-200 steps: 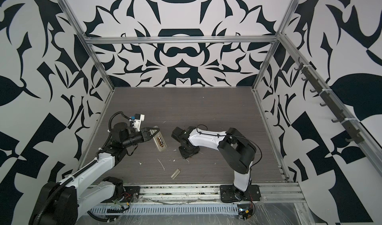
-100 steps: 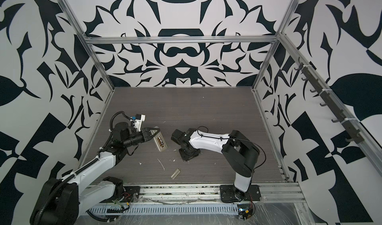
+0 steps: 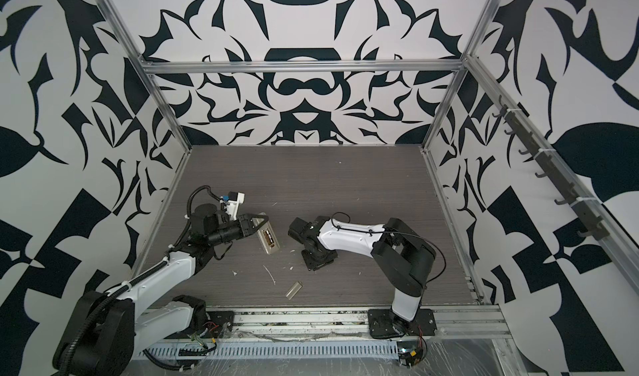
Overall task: Load the batteries into the remote control
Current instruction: 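Lift the battery upright in the right gripper off the table, then carry the battery with the right gripper over the remote's compartment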
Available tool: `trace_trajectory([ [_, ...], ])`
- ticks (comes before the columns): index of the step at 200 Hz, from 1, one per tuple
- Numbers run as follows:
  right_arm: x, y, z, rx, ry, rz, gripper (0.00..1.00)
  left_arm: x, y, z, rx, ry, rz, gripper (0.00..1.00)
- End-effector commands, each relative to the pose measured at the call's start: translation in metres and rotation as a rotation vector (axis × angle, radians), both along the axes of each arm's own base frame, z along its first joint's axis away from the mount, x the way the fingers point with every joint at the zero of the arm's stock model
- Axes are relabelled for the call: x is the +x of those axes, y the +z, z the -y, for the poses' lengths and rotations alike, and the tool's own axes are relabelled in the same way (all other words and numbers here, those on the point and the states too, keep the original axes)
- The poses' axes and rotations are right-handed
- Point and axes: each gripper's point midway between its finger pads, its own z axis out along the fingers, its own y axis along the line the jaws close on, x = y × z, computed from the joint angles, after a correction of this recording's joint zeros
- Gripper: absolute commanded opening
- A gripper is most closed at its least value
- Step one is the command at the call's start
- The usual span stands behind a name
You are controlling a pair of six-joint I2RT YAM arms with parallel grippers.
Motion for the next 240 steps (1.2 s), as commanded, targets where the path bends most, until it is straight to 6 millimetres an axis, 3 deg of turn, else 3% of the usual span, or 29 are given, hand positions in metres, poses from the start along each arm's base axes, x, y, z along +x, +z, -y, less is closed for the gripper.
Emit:
trace_trajectory([
  [1, 0.003, 0.005, -0.001, 0.002, 0.011, 0.025, 0.29, -0.001, 0.002, 0.004, -0.011, -0.023, 0.016, 0.00],
  [112, 0.006, -0.004, -0.006, 0.013, 0.028, 0.034, 0.25, -0.001, 0.001, 0.001, 0.003, -0.010, 0.018, 0.00],
  [240, -0.001, -0.011, 0.005, -0.035, 0.021, 0.017, 0.18, -0.001, 0.003, 0.002, 0.002, -0.011, 0.026, 0.00],
])
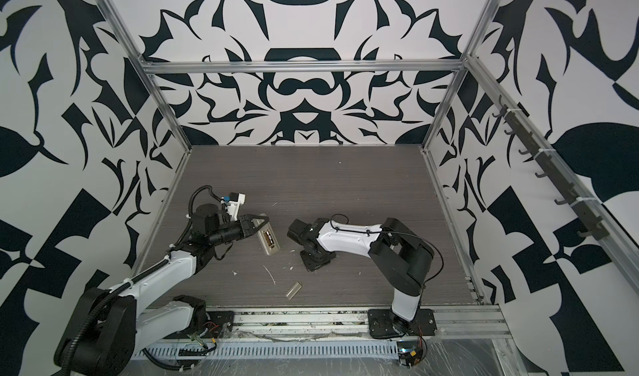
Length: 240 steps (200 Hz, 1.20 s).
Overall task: Load the batteries into the remote control
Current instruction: 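Carry the battery with the right gripper over the remote's compartment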
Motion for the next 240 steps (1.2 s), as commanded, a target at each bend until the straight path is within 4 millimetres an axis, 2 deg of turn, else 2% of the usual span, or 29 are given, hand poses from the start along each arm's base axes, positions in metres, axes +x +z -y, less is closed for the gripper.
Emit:
trace_trajectory([
  [1, -0.006, -0.004, 0.011, -0.055, -0.005, -0.009, 0.18, -0.001, 0.007, 0.001, -0.005, -0.011, 0.039, 0.00],
  [44, -0.006, -0.002, 0.016, -0.065, -0.010, 0.000, 0.17, -0.003, 0.009, 0.002, -0.008, -0.014, 0.046, 0.00],
  [72, -0.005, 0.000, 0.015, -0.051, -0.007, 0.015, 0.12, -0.003, 0.011, 0.002, -0.011, -0.013, 0.058, 0.00],
  [121, -0.004, 0.017, -0.017, 0.117, 0.099, 0.108, 0.03, -0.001, 0.019, 0.002, -0.026, -0.007, 0.075, 0.00],
  [149, 0.004, 0.043, -0.025, 0.176, 0.134, 0.183, 0.00, 0.001, 0.027, 0.003, -0.050, 0.002, 0.095, 0.00],
  [182, 0.004, 0.065, -0.026, 0.215, 0.199, 0.221, 0.00, -0.004, 0.040, 0.009, -0.068, -0.012, 0.152, 0.00],
  [205, 0.010, 0.096, -0.030, 0.233, 0.238, 0.275, 0.00, -0.006, 0.047, 0.011, -0.102, -0.021, 0.174, 0.00],
  [240, 0.019, 0.150, -0.038, 0.363, 0.247, 0.391, 0.00, -0.006, 0.056, 0.016, -0.147, -0.048, 0.203, 0.00],
])
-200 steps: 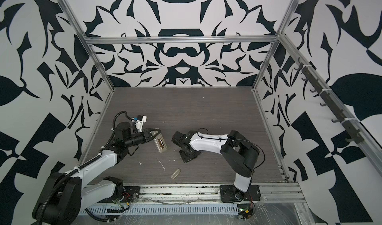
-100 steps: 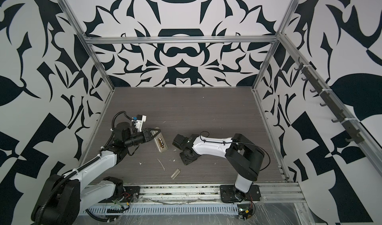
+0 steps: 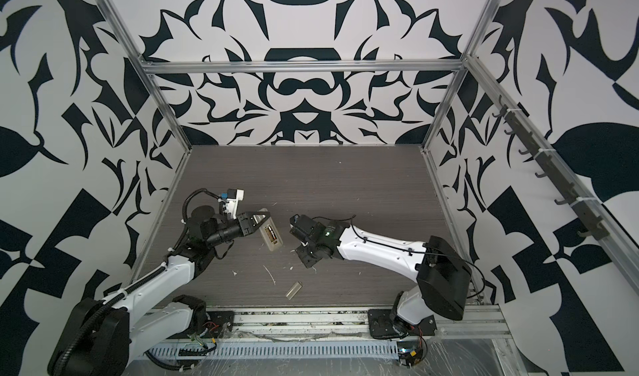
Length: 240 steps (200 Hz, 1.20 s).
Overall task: Load the batteries into the remote control
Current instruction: 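Carry the battery with the right gripper over the remote's compartment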
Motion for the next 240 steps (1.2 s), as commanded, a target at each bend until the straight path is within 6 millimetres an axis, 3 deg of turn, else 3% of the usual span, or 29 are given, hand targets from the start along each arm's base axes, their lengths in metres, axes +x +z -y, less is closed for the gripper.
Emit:
trace_trajectory([
  [1, 0.012, 0.061, -0.007, 0.126, 0.026, 0.122, 0.00, -0.001, 0.018, 0.005, -0.060, -0.031, 0.064, 0.00],
  [27, 0.014, 0.082, -0.010, 0.148, 0.055, 0.138, 0.00, 0.001, 0.022, 0.006, -0.077, -0.029, 0.077, 0.00],
  [97, 0.022, 0.110, -0.040, 0.160, 0.138, 0.126, 0.00, 0.008, 0.022, 0.005, -0.121, 0.001, 0.075, 0.00],
  [177, 0.026, 0.113, -0.054, 0.138, 0.143, 0.076, 0.00, 0.015, 0.020, 0.008, -0.165, 0.004, 0.055, 0.00],
  [240, 0.030, 0.102, -0.059, 0.064, 0.129, 0.018, 0.00, 0.020, 0.014, 0.012, -0.175, 0.024, 0.031, 0.00],
])
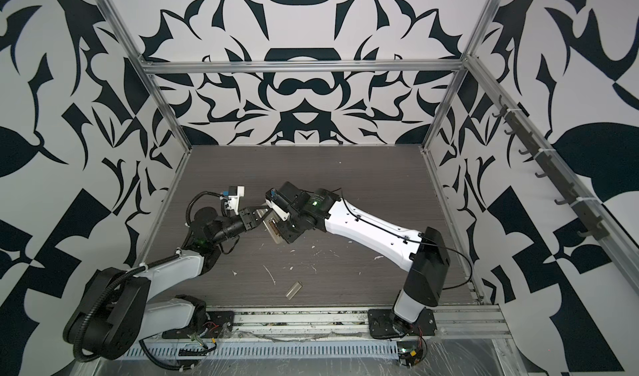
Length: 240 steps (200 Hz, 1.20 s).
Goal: Load the batteries into the remote control
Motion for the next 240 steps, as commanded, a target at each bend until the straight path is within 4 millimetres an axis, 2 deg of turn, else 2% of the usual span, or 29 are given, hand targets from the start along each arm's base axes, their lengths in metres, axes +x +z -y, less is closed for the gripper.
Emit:
trace_trajectory([
  [1, 0.000, 0.011, 0.001, -0.005, -0.009, -0.010, 0.00, 0.001, 0.010, 0.002, -0.032, 0.010, 0.034, 0.00],
  [18, 0.000, 0.007, 0.000, -0.019, -0.010, -0.023, 0.00, 0.001, 0.011, 0.002, -0.039, 0.012, 0.038, 0.00],
  [23, 0.000, 0.006, 0.000, -0.022, -0.011, -0.027, 0.00, 0.003, 0.000, 0.003, -0.029, 0.013, 0.007, 0.00],
  [62, 0.003, -0.001, -0.005, -0.057, -0.011, -0.029, 0.00, 0.004, -0.005, 0.004, -0.032, 0.011, -0.008, 0.00],
  [158, 0.005, -0.012, -0.018, -0.070, -0.015, -0.065, 0.00, 0.007, -0.003, 0.005, -0.125, 0.015, -0.026, 0.00],
  [240, 0.008, -0.025, -0.014, -0.133, -0.028, -0.081, 0.00, 0.007, -0.003, 0.003, -0.126, 0.021, -0.021, 0.00],
])
